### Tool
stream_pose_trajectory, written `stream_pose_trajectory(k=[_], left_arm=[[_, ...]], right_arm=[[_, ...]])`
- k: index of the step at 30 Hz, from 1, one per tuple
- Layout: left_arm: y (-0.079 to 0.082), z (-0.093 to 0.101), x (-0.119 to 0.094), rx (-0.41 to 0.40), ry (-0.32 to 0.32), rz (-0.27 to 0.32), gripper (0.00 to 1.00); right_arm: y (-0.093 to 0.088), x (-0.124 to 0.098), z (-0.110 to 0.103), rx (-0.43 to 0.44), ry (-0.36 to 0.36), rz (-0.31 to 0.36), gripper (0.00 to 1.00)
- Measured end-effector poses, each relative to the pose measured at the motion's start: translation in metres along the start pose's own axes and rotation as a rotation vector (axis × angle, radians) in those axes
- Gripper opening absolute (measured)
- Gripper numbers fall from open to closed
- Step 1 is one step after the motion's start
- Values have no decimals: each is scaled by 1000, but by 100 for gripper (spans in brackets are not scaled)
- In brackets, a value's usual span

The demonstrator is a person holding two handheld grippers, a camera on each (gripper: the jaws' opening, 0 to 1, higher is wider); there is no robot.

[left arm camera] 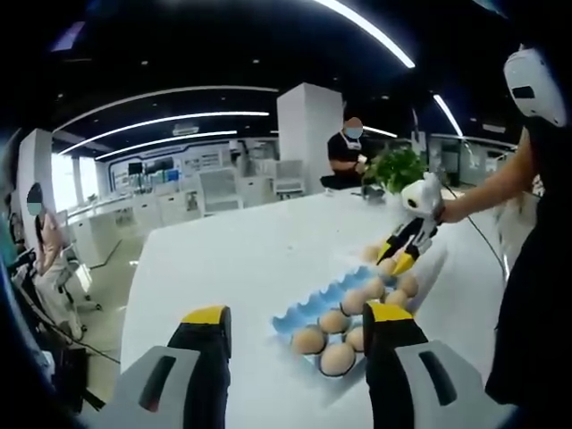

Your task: Place the egg into an empty slot of the egg tray after lifting it from the table, then release the egg inside the slot.

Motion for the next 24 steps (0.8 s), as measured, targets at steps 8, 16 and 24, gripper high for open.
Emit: stream_pose_trajectory(k=[8, 16, 24], left_arm=[[0, 0, 1, -1, -3, -2, 60], [1, 0, 1, 0, -4, 0, 59], [3, -2, 3, 6, -6, 3, 59]], right_arm=[[-4, 5, -1, 3, 11, -10, 26], [-9, 10, -2, 10, 22, -23, 26], [-12, 13, -3, 20, 29, -31, 26]])
Point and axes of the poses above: the point that each gripper's makers call its tool centre point, and the gripper's own axes: x roughly forward along the fingers, z roughly to its right, y roughly out of its top, the point moved 4 cm from there along -x, roughly backward along the fingers, and after that the axes turned 12 degrees about z, right-handed, at the moved point
